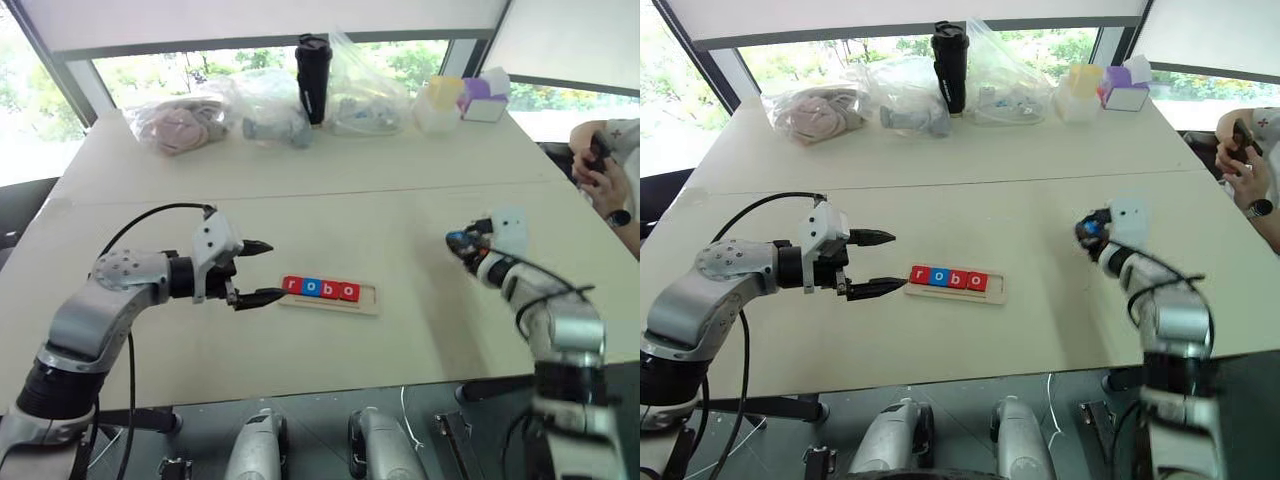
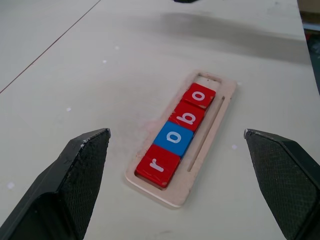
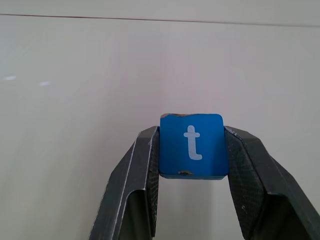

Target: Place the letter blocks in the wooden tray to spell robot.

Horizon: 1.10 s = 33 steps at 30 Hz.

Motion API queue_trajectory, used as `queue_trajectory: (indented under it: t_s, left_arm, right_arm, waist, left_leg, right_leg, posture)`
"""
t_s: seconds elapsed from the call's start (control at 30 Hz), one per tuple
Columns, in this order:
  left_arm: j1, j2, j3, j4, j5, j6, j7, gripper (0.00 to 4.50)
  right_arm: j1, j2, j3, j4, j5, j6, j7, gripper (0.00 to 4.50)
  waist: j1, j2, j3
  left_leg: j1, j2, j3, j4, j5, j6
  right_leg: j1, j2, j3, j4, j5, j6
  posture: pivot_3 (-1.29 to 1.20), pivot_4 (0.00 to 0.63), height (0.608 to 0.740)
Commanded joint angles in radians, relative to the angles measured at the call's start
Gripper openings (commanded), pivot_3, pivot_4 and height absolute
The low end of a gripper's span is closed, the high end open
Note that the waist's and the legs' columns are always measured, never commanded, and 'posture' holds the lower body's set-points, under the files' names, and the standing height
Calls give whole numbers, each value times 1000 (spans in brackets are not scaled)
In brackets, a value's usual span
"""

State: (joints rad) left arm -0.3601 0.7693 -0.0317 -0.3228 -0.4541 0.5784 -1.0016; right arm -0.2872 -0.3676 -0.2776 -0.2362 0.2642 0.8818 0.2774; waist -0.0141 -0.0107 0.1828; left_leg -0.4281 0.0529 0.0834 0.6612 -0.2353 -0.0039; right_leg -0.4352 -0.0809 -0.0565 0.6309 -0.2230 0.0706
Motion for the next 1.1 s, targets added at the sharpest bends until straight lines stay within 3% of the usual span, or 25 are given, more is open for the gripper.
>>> queue_trajectory:
  t_s: [0.03, 0.23, 0.53, 0.57, 0.63, 0.7, 0.73, 0.8, 0.9, 1.0, 1.1]
  left_arm:
    - [-11, -5, -6, -17, -6, -18, -14, 4500]
    - [-32, -15, -31, 19, 8, -39, -36, 4500]
    - [-52, -30, -52, 61, 38, -74, -56, 4500]
    - [-50, -30, -51, 60, 38, -75, -55, 4500]
    - [-46, -28, -50, 59, 38, -77, -53, 4500]
    - [-41, -26, -49, 53, 37, -76, -49, 4500]
    - [-40, -26, -48, 54, 37, -76, -48, 4500]
    - [-42, -22, -47, 57, 40, -78, -47, 4500]
    - [-67, -25, -46, 67, 32, -70, -52, 4500]
    - [-88, -30, -54, 76, 21, -67, -71, 4500]
    - [-99, -26, -66, 81, 20, -67, -96, 4500]
  right_arm:
    - [72, 102, -42, -316, 45, 174, -130, 1714]
    - [145, 285, -26, -487, 36, 344, -267, 1714]
    - [186, 355, 70, -515, -11, 457, -345, 1714]
    - [182, 351, 68, -513, -12, 458, -342, 2364]
    - [177, 342, 63, -512, -12, 456, -335, 3227]
    - [168, 314, 58, -525, 12, 447, -294, 4241]
    - [160, 298, 53, -536, 33, 434, -261, 4442]
    - [165, 224, 63, -562, 50, 391, -194, 4442]
    - [234, -17, 86, -559, 51, 191, 16, 4442]
    - [309, -217, 50, -461, 74, -77, 291, 4442]
    - [328, -329, -13, -258, 108, -270, 495, 4442]
  waist:
    - [0, 1, 0]
    - [1, 1, 0]
    - [-1, 1, 0]
    - [-1, 1, 0]
    - [-1, 1, 0]
    - [0, 1, 0]
    - [1, 1, 0]
    - [2, 1, 0]
    - [3, 1, 0]
    - [3, 0, 0]
    - [1, 0, 0]
  left_leg:
    - [0, 0, 0, 0, 0, 0]
    - [0, 0, 0, 2, 0, 0]
    - [-7, 0, 0, 1, 0, 0]
    - [-7, 0, 0, 1, 0, 0]
    - [-7, 0, 0, 1, 0, 0]
    - [-7, 0, 0, 1, 0, 0]
    - [-7, 0, 0, 1, 0, 0]
    - [-7, 0, 0, 1, 0, 0]
    - [-9, -1, -1, 2, 0, 0]
    - [-11, -2, -1, 1, 0, 0]
    - [-11, -2, -2, 2, 0, 0]
  right_leg:
    - [0, 0, 0, 0, 0, 0]
    - [0, -1, 0, -1, 1, -2]
    - [-6, -1, 0, -1, 1, -2]
    - [-6, -1, 0, -1, 1, -2]
    - [-6, -1, 0, -1, 1, -2]
    - [-6, -1, 0, -1, 1, -2]
    - [-6, -1, 0, -1, 1, -2]
    - [-6, -2, 0, -1, 1, -2]
    - [-7, -2, 0, -3, 1, -2]
    - [-7, -2, -1, -5, 0, -1]
    - [-6, -1, -1, -5, 0, 0]
  posture:
    - [0, 150, 740]
    - [0, 150, 740]
    - [0, 150, 740]
    - [0, 150, 740]
    - [0, 150, 740]
    - [0, 150, 740]
    - [0, 150, 740]
    - [0, 150, 740]
    - [0, 150, 740]
    - [0, 150, 740]
    - [0, 150, 740]
